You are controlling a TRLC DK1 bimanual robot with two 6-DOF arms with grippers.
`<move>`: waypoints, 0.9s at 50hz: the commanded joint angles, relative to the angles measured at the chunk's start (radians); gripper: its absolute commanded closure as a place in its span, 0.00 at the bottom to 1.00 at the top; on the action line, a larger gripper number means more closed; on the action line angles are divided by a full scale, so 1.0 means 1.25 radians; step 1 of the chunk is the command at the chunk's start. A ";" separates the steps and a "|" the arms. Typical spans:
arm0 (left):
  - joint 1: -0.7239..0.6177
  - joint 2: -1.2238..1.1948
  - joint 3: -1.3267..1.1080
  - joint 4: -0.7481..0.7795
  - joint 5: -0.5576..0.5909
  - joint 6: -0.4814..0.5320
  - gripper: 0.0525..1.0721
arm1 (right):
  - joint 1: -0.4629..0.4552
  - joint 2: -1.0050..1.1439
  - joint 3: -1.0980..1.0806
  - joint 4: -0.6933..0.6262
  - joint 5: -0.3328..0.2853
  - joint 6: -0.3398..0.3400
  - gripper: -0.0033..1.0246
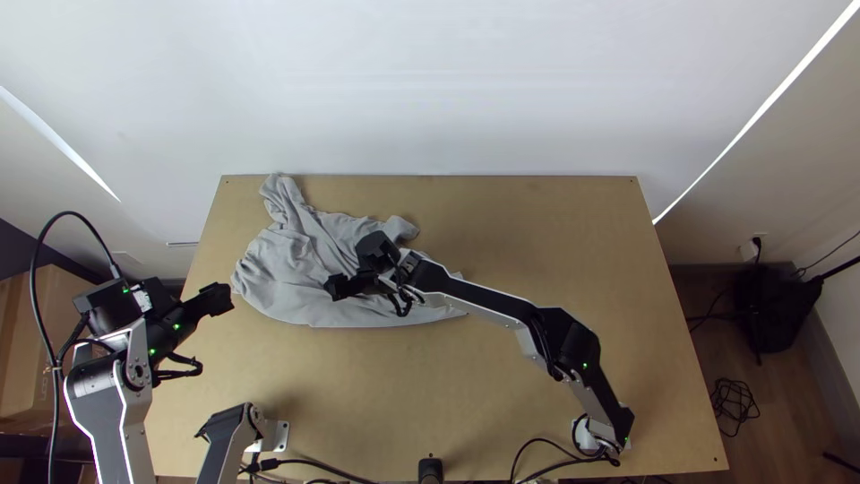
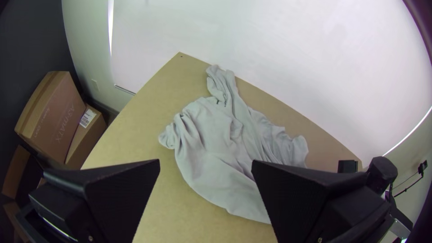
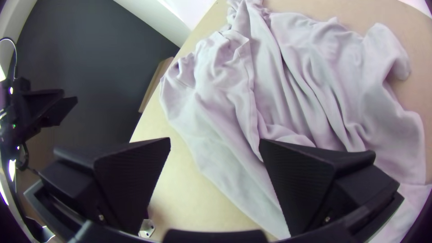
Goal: Fold the t-shirt
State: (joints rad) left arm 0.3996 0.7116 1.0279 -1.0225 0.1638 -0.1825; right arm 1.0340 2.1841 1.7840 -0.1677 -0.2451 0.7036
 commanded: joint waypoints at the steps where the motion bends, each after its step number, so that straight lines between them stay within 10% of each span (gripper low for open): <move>1: 0.006 -0.001 -0.019 0.011 0.001 0.011 0.04 | 0.001 0.044 0.043 -0.002 -0.006 0.018 0.16; 12: 0.007 -0.017 -0.017 0.003 0.001 0.016 0.04 | 0.001 0.130 0.113 -0.005 -0.014 0.010 0.18; 23: 0.021 -0.032 -0.003 -0.020 0.001 0.034 0.04 | -0.003 0.211 0.190 -0.011 -0.005 0.005 0.62; 45: 0.030 -0.031 0.001 -0.023 0.003 0.042 0.04 | -0.023 0.208 0.241 -0.104 -0.006 -0.009 0.97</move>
State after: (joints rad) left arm 0.4278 0.6731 1.0157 -1.0492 0.1638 -0.1482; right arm 1.0210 2.4664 2.0880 -0.2790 -0.2520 0.6983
